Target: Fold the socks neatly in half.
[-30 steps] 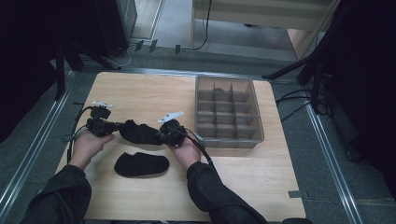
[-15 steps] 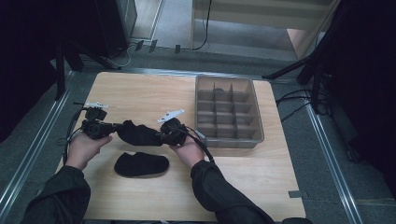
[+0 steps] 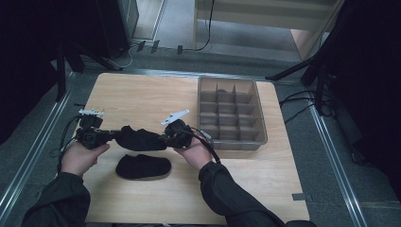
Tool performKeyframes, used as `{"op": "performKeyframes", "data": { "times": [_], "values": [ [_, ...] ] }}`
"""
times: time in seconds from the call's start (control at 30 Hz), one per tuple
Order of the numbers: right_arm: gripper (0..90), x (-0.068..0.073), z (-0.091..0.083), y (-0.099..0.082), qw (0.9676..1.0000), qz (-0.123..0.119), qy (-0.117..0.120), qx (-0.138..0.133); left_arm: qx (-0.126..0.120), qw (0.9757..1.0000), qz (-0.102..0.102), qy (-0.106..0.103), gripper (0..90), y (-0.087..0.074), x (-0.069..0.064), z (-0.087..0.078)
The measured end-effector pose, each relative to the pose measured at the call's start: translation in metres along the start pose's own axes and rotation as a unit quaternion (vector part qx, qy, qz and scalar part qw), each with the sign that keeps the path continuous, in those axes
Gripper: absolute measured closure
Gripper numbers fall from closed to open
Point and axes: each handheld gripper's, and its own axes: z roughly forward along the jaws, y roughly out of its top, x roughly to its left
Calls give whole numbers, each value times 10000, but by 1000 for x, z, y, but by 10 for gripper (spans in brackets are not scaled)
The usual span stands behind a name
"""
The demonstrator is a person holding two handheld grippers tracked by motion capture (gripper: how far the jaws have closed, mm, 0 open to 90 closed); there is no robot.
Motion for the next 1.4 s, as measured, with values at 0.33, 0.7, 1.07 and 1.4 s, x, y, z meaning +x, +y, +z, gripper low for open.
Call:
{"op": "performKeyframes", "data": {
  "times": [0.33, 0.7, 1.07, 1.4],
  "values": [
    [871, 4, -10, -5, 9999, -100, 39, 78, 7, 10000, 47, 3, 857, -19, -13, -12],
    [870, 20, -25, -14, 9994, -290, 194, 66, 46, 10000, 42, 32, 854, -42, -26, -20],
    [868, 30, -22, -35, 9987, -311, 348, 208, 250, 9996, 49, 82, 851, -59, -33, -15],
    [864, 29, -3, -44, 9984, -331, 300, 357, 483, 9985, 102, 226, 836, -68, -27, -2]
  ]
}}
